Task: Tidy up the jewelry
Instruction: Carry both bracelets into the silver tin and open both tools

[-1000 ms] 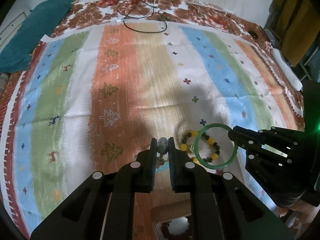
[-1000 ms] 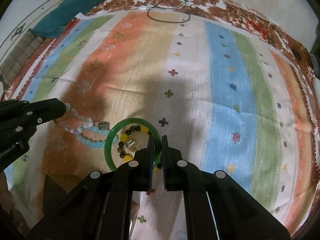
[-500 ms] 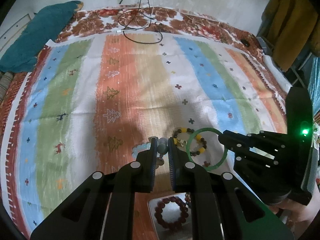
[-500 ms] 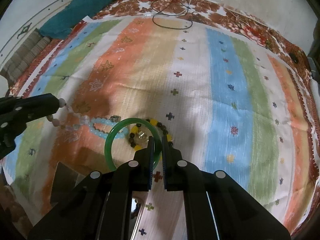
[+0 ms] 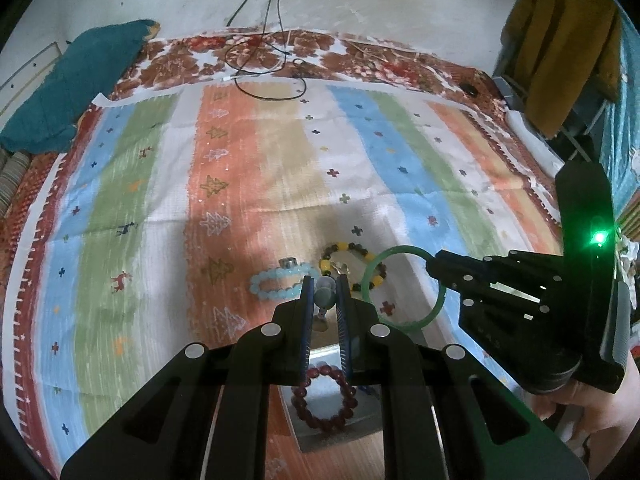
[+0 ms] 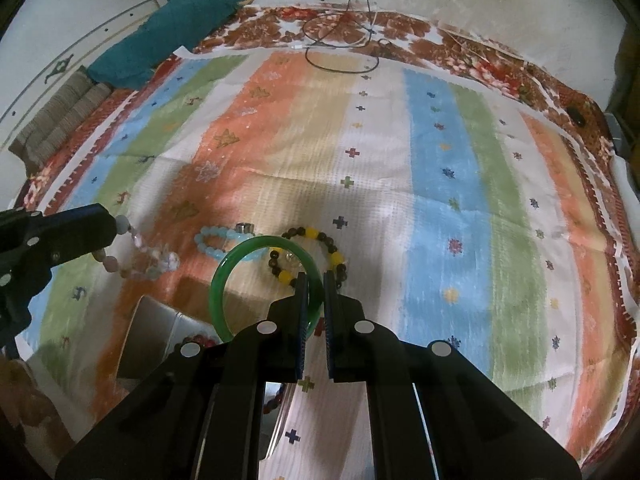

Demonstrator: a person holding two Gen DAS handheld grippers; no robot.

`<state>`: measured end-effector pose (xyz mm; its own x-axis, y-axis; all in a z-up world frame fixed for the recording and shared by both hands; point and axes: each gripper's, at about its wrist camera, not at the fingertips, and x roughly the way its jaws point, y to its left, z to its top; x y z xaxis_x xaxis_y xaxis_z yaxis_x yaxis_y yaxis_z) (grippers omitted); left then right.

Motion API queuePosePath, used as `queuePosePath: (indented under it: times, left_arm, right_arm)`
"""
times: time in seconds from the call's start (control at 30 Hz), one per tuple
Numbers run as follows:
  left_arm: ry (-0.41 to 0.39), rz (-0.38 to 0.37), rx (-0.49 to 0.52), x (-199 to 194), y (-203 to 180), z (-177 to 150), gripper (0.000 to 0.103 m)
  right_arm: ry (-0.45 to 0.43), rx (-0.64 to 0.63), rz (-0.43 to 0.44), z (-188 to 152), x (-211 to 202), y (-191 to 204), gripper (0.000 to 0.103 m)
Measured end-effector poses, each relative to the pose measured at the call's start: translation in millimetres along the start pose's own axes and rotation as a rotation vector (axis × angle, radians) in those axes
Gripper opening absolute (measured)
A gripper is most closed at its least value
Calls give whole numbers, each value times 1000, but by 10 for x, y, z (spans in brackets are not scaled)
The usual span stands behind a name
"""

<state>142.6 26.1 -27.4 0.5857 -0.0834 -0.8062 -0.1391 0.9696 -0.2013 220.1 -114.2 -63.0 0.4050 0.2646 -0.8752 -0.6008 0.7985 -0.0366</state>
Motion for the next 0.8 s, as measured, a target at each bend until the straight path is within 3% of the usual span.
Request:
queuePosePath:
  times: [0.8]
  left_arm:
    - [-19,-4,29,-173,-164,-294,11]
  right_arm:
    - [-48,-11,9,-285,-307,89,8]
